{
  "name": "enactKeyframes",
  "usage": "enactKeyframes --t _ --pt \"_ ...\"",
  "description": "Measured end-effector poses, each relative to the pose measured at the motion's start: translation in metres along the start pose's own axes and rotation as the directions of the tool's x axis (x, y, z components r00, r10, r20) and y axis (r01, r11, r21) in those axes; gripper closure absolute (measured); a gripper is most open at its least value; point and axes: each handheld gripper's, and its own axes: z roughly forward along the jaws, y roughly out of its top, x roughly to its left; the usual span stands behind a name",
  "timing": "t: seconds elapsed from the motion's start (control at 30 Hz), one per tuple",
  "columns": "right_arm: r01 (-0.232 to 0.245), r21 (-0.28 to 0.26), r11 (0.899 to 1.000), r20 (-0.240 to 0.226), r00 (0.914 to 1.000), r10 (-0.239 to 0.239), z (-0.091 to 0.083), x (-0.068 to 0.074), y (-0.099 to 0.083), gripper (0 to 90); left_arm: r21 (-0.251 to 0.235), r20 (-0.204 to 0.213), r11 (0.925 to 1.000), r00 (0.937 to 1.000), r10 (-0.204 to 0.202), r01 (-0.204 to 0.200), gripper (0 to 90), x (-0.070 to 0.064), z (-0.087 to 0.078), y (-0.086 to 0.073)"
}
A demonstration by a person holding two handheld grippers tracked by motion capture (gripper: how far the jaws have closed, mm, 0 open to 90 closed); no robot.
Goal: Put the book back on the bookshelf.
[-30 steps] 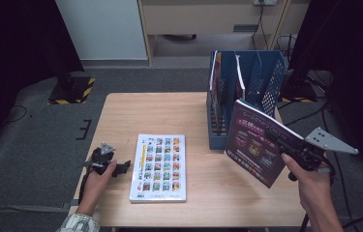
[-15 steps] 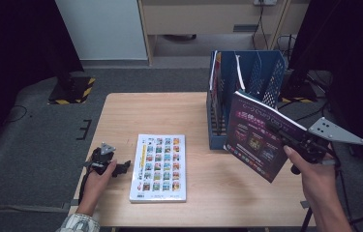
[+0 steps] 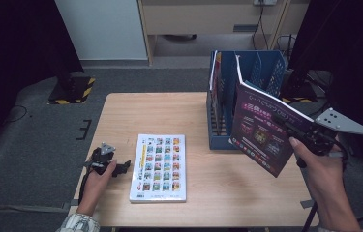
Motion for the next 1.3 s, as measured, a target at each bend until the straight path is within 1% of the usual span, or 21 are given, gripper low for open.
enactKeyframes --t 0.23,0.37,0.43,0.47,0.53,0.57,0.67,0.7,0.73,0.77,0.8,0.83,0.87,0.9,0.93,1.03,1.07,1.13,1.17,1.2,1.3 --pt "0.006 0.016 1.000 0.023 0.9997 -0.006 -0.002 -0.005 0.006 83.9 0.000 0.000 1.0000 1.0000 0.000 0.000 2.1 0.000 0.000 0.000" --pt "0.001 0.027 1.000 0.043 0.9991 -0.002 -0.003 -0.008 0.013 84.0 0.001 -0.001 1.0000 1.0000 0.000 0.000 2.0 0.000 0.000 0.000" --pt "0.005 0.037 0.999 0.057 0.9983 -0.007 -0.003 -0.011 0.017 83.9 0.001 0.000 1.0000 1.0000 0.000 0.000 2.0 0.000 0.000 0.000" --pt "0.005 0.044 0.999 0.073 0.9973 -0.008 -0.002 -0.013 0.020 84.0 0.001 -0.001 1.0000 1.0000 0.000 0.000 1.9 0.000 0.000 0.000" --pt "0.001 0.044 0.999 0.080 0.9968 -0.005 -0.002 -0.014 0.021 84.0 0.001 -0.001 1.0000 1.0000 0.000 0.000 1.9 0.000 0.000 0.000" --pt "-0.004 0.049 0.999 0.098 0.9952 -0.001 0.000 -0.018 0.024 84.0 0.001 -0.001 1.0000 1.0000 0.000 0.000 1.9 0.000 0.000 0.000" --pt "0.003 0.063 0.998 0.130 0.9915 -0.011 0.005 -0.023 0.027 84.0 0.001 -0.001 1.0000 1.0000 0.000 0.000 1.9 0.000 0.000 0.000" --pt "0.003 0.063 0.998 0.130 0.9915 -0.011 0.005 -0.023 0.027 84.0 0.001 -0.001 1.0000 1.0000 0.000 0.000 1.9 0.000 0.000 0.000" --pt "0.010 0.072 0.997 0.155 0.9877 -0.021 0.010 -0.026 0.030 84.0 0.001 -0.001 1.0000 1.0000 0.000 0.000 1.9 0.000 0.000 0.000" --pt "0.010 0.072 0.997 0.155 0.9877 -0.021 0.010 -0.026 0.030 84.0 0.001 -0.001 1.0000 1.0000 0.000 0.000 1.9 0.000 0.000 0.000" --pt "0.017 0.083 0.996 0.176 0.9840 -0.032 0.014 -0.028 0.033 84.0 0.001 -0.001 1.0000 1.0000 0.000 0.000 1.9 0.000 0.000 0.000" --pt "0.017 0.083 0.996 0.176 0.9840 -0.032 0.014 -0.028 0.033 84.0 0.001 -0.001 1.0000 1.0000 0.000 0.000 1.8 0.000 0.000 0.000" --pt "0.014 0.089 0.996 0.197 0.9800 -0.031 0.019 -0.031 0.035 83.9 0.001 -0.001 1.0000 1.0000 0.000 0.000 1.8 0.000 0.000 0.000" --pt "0.014 0.089 0.996 0.197 0.9800 -0.031 0.019 -0.031 0.035 83.9 0.001 -0.001 1.0000 1.0000 0.000 0.000 1.8 0.000 0.000 0.000" --pt "0.010 0.088 0.996 0.217 0.9758 -0.029 0.024 -0.034 0.037 83.9 0.003 -0.001 1.0000 1.0000 0.002 -0.002 1.8 0.000 0.000 0.000" --pt "0.009 0.088 0.996 0.229 0.9730 -0.029 0.028 -0.036 0.038 84.0 0.003 -0.001 1.0000 1.0000 0.002 -0.002 1.8 0.000 0.000 0.000" --pt "0.007 0.091 0.996 0.246 0.9689 -0.029 0.033 -0.038 0.038 84.0 0.003 0.000 1.0000 1.0000 0.002 -0.002 1.7 0.000 0.000 0.000" --pt "0.010 0.098 0.995 0.261 0.9647 -0.036 0.039 -0.040 0.038 83.9 0.003 0.000 1.0000 1.0000 0.002 -0.002 1.7 0.000 0.000 0.000" --pt "0.010 0.098 0.995 0.261 0.9647 -0.036 0.039 -0.040 0.038 83.9 0.003 0.000 1.0000 1.0000 0.002 -0.002 1.7 0.000 0.000 0.000" --pt "0.004 0.098 0.995 0.279 0.9598 -0.031 0.045 -0.042 0.038 83.9 0.003 0.000 1.0000 1.0000 0.002 -0.002 1.7 0.000 0.000 0.000" --pt "-0.005 0.087 0.996 0.302 0.9532 -0.022 0.054 -0.045 0.038 84.0 0.003 0.000 1.0000 1.0000 0.002 -0.002 1.5 0.000 0.000 0.000"
